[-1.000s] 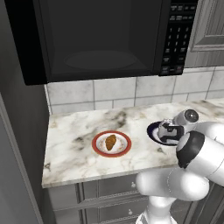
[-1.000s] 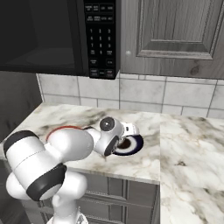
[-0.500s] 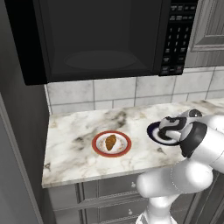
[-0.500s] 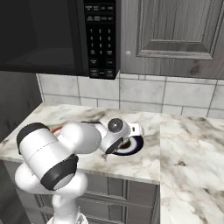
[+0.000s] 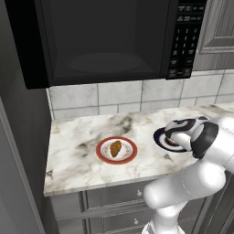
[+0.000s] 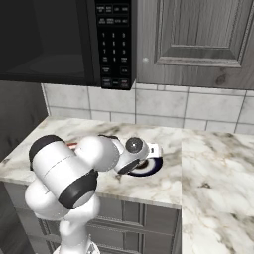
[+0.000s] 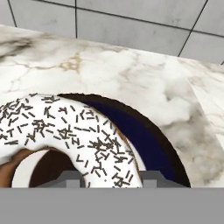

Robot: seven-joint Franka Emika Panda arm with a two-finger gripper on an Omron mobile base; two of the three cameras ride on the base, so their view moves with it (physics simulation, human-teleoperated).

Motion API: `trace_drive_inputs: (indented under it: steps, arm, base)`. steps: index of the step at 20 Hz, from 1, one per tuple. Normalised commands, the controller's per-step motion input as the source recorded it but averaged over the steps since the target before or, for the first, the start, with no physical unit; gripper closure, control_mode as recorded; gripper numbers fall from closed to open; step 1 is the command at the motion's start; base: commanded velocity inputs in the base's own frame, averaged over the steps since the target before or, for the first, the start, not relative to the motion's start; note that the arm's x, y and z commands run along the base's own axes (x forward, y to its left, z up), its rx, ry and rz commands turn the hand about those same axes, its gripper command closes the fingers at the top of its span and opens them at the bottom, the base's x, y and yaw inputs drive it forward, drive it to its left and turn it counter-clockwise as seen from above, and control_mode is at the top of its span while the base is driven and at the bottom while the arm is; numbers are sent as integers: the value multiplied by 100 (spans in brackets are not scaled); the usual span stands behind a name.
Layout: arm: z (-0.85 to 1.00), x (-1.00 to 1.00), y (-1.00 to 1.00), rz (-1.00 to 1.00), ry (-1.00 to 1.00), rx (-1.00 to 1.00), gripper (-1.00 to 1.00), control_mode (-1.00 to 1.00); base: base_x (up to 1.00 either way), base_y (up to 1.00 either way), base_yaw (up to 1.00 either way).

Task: Place the pastries on the plates.

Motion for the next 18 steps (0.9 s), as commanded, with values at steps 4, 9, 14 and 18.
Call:
trace_drive_inputs:
  steps: [4, 9, 14, 18]
  arm:
    - [-19, 13, 0, 0, 0, 2, 100, -100]
    - [-32, 5, 0, 0, 6, 1, 100, -100]
    - [-41, 7, 0, 0, 7, 0, 100, -100]
    - [-45, 47, 0, 0, 1, 0, 100, -100]
  base:
    - [0, 0, 0]
    - [0, 0, 0]
    - [0, 0, 0]
    - [0, 0, 0]
